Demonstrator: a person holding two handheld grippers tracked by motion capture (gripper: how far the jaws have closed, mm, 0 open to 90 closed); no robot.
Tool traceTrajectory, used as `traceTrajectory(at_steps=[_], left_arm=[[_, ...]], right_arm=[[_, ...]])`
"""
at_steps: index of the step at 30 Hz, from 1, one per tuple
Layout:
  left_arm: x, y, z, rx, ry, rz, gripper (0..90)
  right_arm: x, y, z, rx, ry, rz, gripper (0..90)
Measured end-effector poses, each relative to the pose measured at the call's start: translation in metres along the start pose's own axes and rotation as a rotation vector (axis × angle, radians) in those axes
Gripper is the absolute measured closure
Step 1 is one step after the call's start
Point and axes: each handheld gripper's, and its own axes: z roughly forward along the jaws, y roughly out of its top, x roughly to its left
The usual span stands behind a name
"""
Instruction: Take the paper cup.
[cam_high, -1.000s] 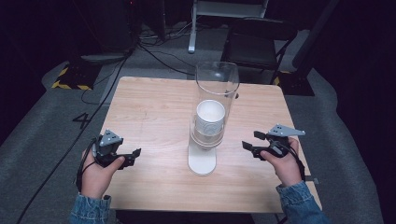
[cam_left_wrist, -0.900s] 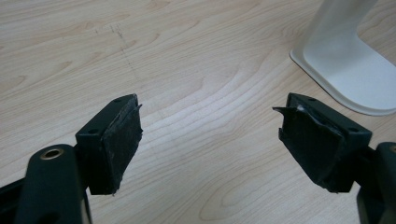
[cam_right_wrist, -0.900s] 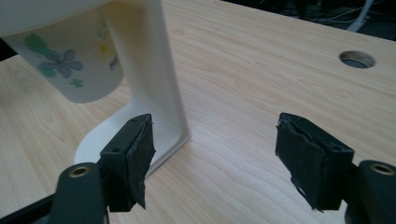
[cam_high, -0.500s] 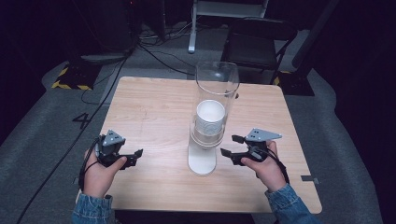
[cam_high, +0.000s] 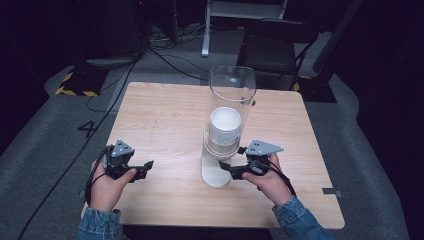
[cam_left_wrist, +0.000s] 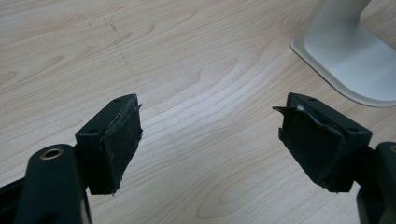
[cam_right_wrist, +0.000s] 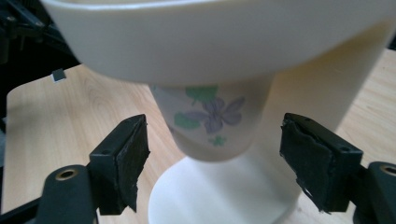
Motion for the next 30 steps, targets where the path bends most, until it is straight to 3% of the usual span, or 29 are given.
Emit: traceTrajectory(at_steps=[10,25,30], left_arm=[[0.002,-0.001,0.0,0.002,-0.003,0.0,20.7],[0.0,-0.002,0.001,0.005,-0.008,-0.004,20.8],[0.001,-0.002,0.0,0.002,-0.007,-0.005,20.8]], right_arm=[[0.009,0.001,0.02,-0.104,-0.069,-0.024,30.8],[0.008,-0.001,0.019,-0.109,-0.057,-0.03,33.4],[0.006,-0.001,0.019,-0.105,-0.065,-0.052,33.5]])
